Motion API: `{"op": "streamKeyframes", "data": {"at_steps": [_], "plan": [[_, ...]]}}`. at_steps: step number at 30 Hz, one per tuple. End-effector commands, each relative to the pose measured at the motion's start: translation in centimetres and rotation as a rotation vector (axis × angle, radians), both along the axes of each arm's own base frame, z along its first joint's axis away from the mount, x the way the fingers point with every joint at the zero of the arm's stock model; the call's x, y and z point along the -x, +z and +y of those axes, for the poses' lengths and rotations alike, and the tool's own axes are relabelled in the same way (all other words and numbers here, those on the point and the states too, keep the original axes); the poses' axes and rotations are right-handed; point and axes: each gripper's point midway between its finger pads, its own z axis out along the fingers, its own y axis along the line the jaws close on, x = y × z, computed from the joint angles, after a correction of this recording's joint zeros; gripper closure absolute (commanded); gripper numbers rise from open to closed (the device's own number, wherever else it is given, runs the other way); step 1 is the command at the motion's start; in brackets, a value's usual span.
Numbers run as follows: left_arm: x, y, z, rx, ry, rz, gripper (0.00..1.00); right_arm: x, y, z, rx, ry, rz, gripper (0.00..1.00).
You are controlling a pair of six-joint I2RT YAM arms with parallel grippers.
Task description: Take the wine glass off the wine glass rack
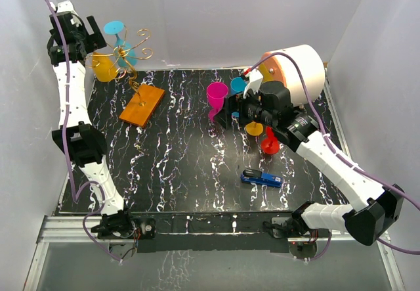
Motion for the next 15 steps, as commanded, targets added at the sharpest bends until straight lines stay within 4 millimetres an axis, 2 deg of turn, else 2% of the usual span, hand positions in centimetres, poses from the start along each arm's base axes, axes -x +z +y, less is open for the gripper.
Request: {"op": "streamKeyframes", "data": {"at_steps": [1,9,15], "plan": [[-0.03,3.46,0.28,-0.031,-0.003,-0.088,0.01,-0.74,1.06,0.37,-0.025,-0.005,-0.056,0.04],[-0.29,3.78,0.73,-0.041,0.018,-0.102,0.06,-0.87,0.98,0.5,-0.024,-0.003,-0.053,0.04],[-0.59,4.15,0.52,-0.032,0.008,-0.119,0.17,-0.94,1.17,0.48,-0.026,-0.005,-0.054,0.04]]}}
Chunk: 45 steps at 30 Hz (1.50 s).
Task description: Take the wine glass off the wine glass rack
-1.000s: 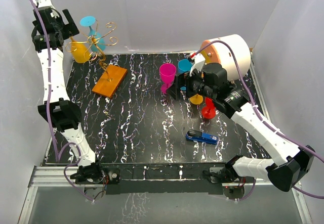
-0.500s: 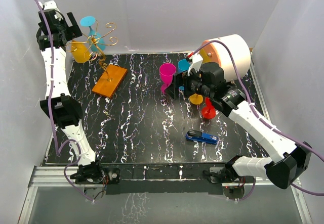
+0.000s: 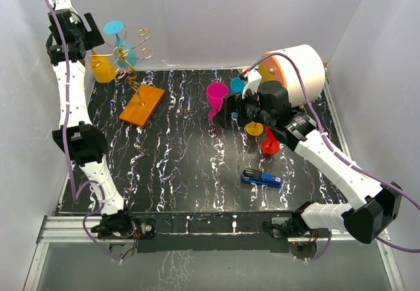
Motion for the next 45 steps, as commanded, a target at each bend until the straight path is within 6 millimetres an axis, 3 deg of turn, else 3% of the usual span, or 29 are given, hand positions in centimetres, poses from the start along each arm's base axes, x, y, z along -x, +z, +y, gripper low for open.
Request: {"op": "streamKeyframes", "data": {"at_steps": [1,9,19,24,31,38,45], "plan": [[0.1,3.2,0.3,-0.018,0.005,-0.084,0.17,-0.6,1.9,0.3,-0.039,-0.005,-0.069,0.04],[0.4,4.0,0.2,-0.023,0.006,-0.1,0.26,-0.6,2.0,0.3,-0.043,-0.003,-0.068,0.04],[0.5,2.9,0.5,-0.021,0.022,-0.07,0.07,-0.4,2.3,0.3,-0.05,-0.003,-0.069,0.04],[0.4,1.9,0.5,-0.013,0.023,-0.048,0.04,-0.4,2.2,0.4,-0.051,-0.001,-0.066,0.03],[0.2,1.3,0.5,-0.008,0.024,-0.034,0.05,-0.4,2.0,0.5,-0.052,0.001,-0.061,0.03],[0.1,1.1,0.6,-0.006,0.027,-0.029,0.18,-0.5,2.1,0.5,-0.053,0.002,-0.062,0.03],[-0.1,0.8,0.6,-0.003,0.028,-0.026,0.1,-0.6,2.0,0.5,-0.052,-0.001,-0.062,0.03]]}}
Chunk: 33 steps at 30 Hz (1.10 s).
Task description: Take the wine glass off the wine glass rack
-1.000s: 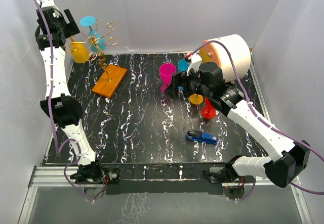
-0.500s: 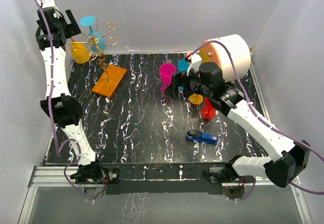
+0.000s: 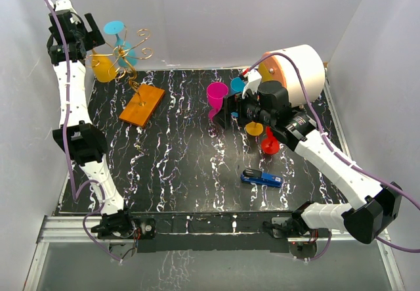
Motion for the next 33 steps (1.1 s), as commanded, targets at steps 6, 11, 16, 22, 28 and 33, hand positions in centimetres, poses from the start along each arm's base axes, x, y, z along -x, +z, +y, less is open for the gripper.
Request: {"op": "streamKeyframes", "data": {"at_steps": [6,11,16,22,28,33], "plan": [[0.0,1.2,0.4,-0.006,0.011,-0.027,0.23,-0.7,2.0,0.6,-0.048,0.001,-0.063,0.03],[0.3,2.3,0.3,-0.01,0.011,-0.053,0.26,-0.8,2.0,0.7,-0.05,0.002,-0.064,0.03],[0.6,3.7,0.2,-0.013,0.012,-0.087,0.3,-0.7,2.0,0.7,-0.052,0.008,-0.063,0.03],[0.5,4.4,0.4,-0.016,0.024,-0.113,0.32,-0.7,2.3,0.7,-0.056,0.005,-0.067,0.03],[-0.1,4.6,0.3,0.004,0.025,-0.139,0.33,-0.7,2.3,0.8,-0.057,0.007,-0.067,0.03],[-0.7,4.9,-0.1,0.019,0.004,-0.162,0.34,-0.7,2.3,0.8,-0.056,0.007,-0.064,0.03]]}}
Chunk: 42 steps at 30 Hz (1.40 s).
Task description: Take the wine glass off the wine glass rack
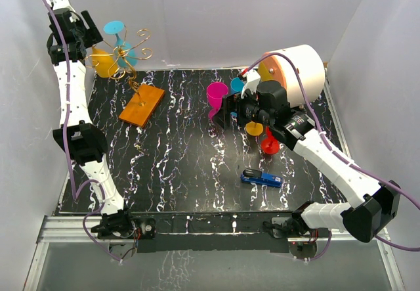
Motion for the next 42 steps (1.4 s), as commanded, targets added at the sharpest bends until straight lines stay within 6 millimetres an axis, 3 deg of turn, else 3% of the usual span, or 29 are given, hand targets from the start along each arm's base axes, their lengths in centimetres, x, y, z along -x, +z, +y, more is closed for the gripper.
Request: {"op": "streamKeyframes", "data": {"at_steps": [1,14,42], "plan": [[-0.1,4.1,-0.3,-0.001,-0.02,-0.121,0.34,-0.6,2.5,0.6,-0.057,0.004,-0.07,0.03],[-0.4,4.6,-2.9,0.025,-0.169,-0.143,0.39,-0.6,2.4,0.8,-0.061,0.009,-0.063,0.03],[4.2,6.1,-4.0,0.007,-0.184,-0.119,0.45,0.4,2.9,0.9,-0.102,0.03,-0.054,0.03]]}}
